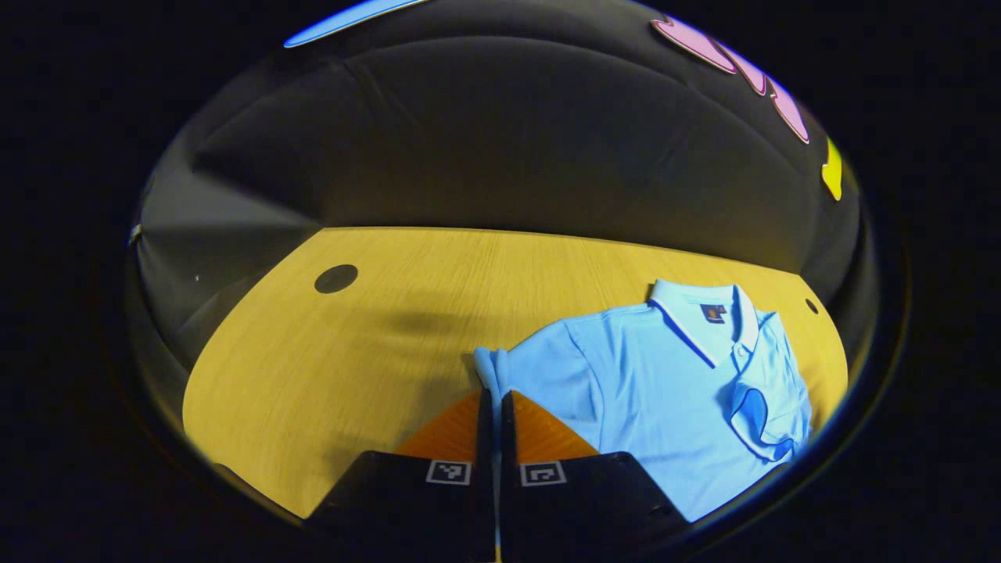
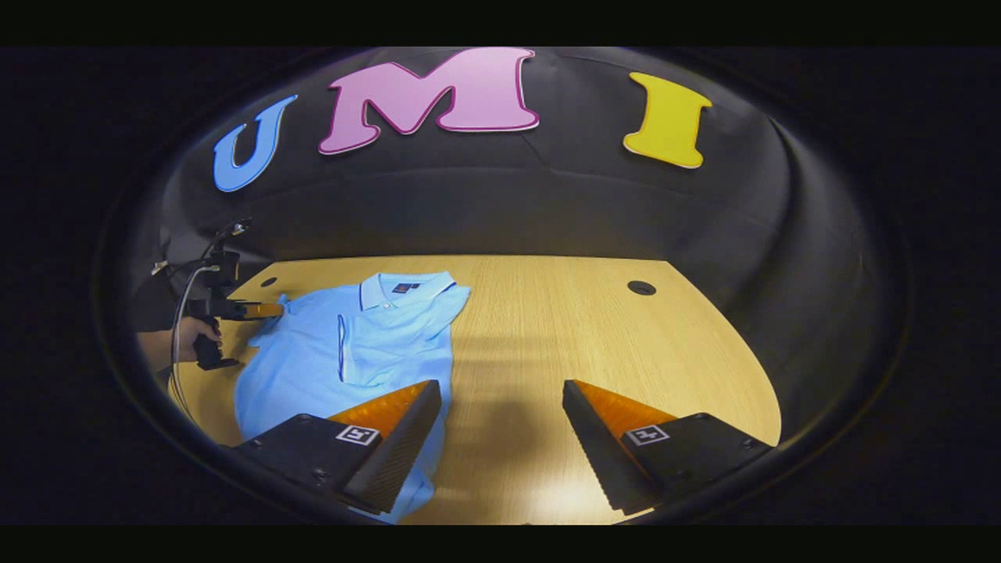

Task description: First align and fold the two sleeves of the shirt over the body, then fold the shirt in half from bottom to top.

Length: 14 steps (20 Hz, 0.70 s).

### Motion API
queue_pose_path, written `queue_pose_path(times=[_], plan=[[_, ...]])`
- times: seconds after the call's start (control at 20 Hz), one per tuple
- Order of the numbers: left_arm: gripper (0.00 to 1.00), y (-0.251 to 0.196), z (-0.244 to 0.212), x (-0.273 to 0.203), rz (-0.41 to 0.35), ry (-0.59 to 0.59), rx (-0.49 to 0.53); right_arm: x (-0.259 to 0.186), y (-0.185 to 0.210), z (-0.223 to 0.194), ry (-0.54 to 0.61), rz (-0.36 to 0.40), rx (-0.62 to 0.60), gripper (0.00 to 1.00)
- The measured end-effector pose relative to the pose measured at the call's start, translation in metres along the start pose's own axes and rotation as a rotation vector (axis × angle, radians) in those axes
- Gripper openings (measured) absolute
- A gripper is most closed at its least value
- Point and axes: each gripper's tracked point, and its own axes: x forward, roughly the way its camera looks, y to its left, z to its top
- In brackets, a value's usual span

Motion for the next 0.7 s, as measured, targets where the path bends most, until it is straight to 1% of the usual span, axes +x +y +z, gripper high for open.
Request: queue_pose_path(times=[0.05, 0.15, 0.25, 0.3, 0.4, 0.5, 0.6, 0.7], plan=[[0.06, -0.002, 0.000, -0.001, -0.004, 0.001, -0.012, -0.001, -0.001, 0.001, -0.003, 0.003, 0.002, 0.98], [0.06, -0.004, -0.001, -0.007, 0.015, 0.017, -0.006, -0.003, -0.003, 0.002, -0.008, 0.010, 0.012, 0.98], [0.06, -0.008, 0.017, -0.018, 0.037, -0.026, 0.033, -0.006, -0.005, 0.002, -0.011, 0.018, 0.017, 0.98], [0.06, -0.014, 0.029, -0.026, 0.033, -0.046, 0.048, -0.008, -0.007, 0.003, -0.015, 0.021, 0.016, 0.98], [0.06, -0.034, 0.046, -0.043, 0.009, -0.071, 0.070, -0.011, -0.009, 0.004, -0.022, 0.027, 0.012, 0.98], [0.06, -0.061, 0.059, -0.057, -0.031, -0.091, 0.077, -0.014, -0.010, 0.006, -0.031, 0.034, 0.018, 0.98], [0.06, -0.091, 0.064, -0.071, -0.076, -0.096, 0.063, -0.020, -0.012, 0.008, -0.040, 0.035, 0.027, 0.96], [0.06, -0.125, 0.058, -0.081, -0.137, -0.080, 0.042, -0.025, -0.015, 0.009, -0.048, 0.033, 0.026, 0.98]])
